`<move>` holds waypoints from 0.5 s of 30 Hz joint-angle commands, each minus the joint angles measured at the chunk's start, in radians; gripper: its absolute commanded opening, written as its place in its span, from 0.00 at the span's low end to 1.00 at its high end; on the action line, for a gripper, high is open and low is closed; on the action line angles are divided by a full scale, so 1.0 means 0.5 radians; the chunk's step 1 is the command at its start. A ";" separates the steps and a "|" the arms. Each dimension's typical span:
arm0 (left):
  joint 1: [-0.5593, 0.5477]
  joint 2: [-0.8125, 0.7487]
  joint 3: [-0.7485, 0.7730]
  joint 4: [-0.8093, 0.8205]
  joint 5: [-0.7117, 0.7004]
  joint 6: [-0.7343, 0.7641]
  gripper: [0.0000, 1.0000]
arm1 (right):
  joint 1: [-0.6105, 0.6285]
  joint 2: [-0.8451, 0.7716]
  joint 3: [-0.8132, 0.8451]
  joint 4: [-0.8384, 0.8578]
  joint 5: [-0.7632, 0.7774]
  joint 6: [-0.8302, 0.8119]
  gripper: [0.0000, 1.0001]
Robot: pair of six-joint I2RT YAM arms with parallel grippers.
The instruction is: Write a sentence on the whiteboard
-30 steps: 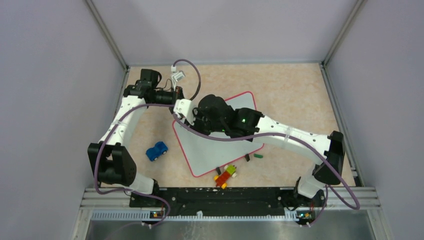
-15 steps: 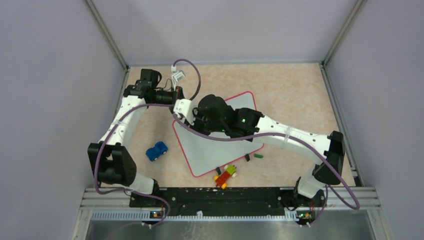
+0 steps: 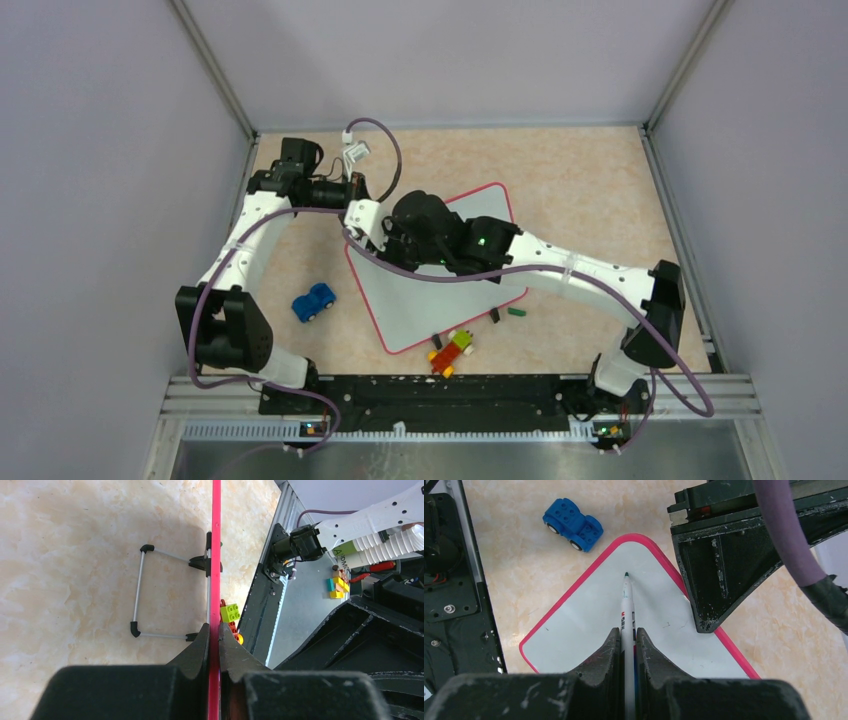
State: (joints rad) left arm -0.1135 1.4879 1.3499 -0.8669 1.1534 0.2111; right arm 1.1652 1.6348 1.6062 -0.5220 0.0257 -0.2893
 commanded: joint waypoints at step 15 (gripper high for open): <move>-0.020 -0.043 -0.025 0.030 -0.028 -0.011 0.00 | -0.127 -0.209 -0.201 0.050 0.095 -0.023 0.00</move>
State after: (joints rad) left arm -0.1135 1.4879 1.3472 -0.8501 1.1355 0.2115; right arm 1.1362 1.5898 1.5276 -0.5098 0.0345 -0.2951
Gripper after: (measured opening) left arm 0.093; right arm 0.098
